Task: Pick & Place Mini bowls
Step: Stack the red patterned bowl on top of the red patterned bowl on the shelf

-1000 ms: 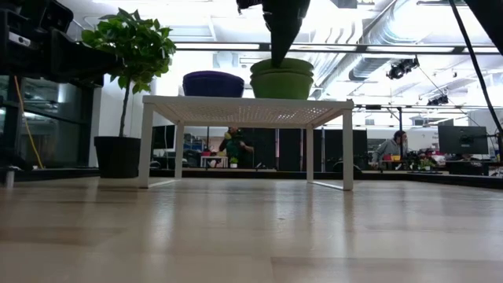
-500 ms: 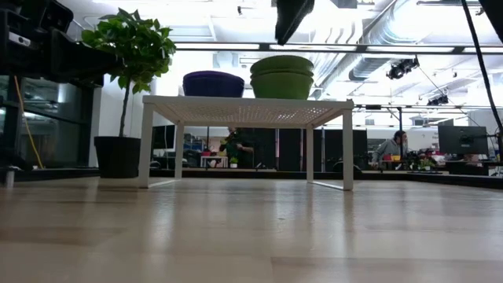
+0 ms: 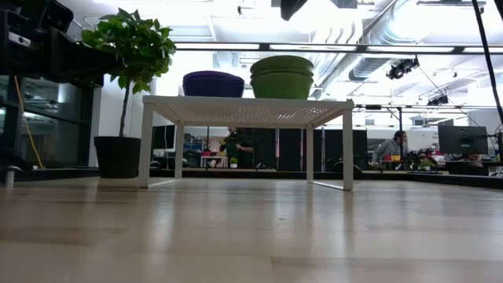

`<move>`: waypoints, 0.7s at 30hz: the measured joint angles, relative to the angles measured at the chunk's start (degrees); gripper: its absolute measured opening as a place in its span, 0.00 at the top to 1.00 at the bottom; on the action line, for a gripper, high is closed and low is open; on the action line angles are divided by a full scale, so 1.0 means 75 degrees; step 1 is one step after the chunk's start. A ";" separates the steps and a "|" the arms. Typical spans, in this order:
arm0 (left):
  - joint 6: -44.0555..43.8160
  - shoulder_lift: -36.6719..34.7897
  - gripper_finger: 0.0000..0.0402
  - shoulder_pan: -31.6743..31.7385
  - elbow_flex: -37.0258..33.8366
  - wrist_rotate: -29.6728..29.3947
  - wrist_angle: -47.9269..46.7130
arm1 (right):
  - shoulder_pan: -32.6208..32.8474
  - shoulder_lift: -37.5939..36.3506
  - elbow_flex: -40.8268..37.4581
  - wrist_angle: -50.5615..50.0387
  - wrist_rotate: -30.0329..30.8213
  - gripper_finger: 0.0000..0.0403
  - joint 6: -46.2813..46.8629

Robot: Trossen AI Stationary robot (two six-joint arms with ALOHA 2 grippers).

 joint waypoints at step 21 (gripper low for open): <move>0.0000 0.0002 0.82 0.0000 0.0000 0.0000 0.0000 | 0.0626 -0.0091 -0.0088 0.0151 0.3094 1.00 0.3098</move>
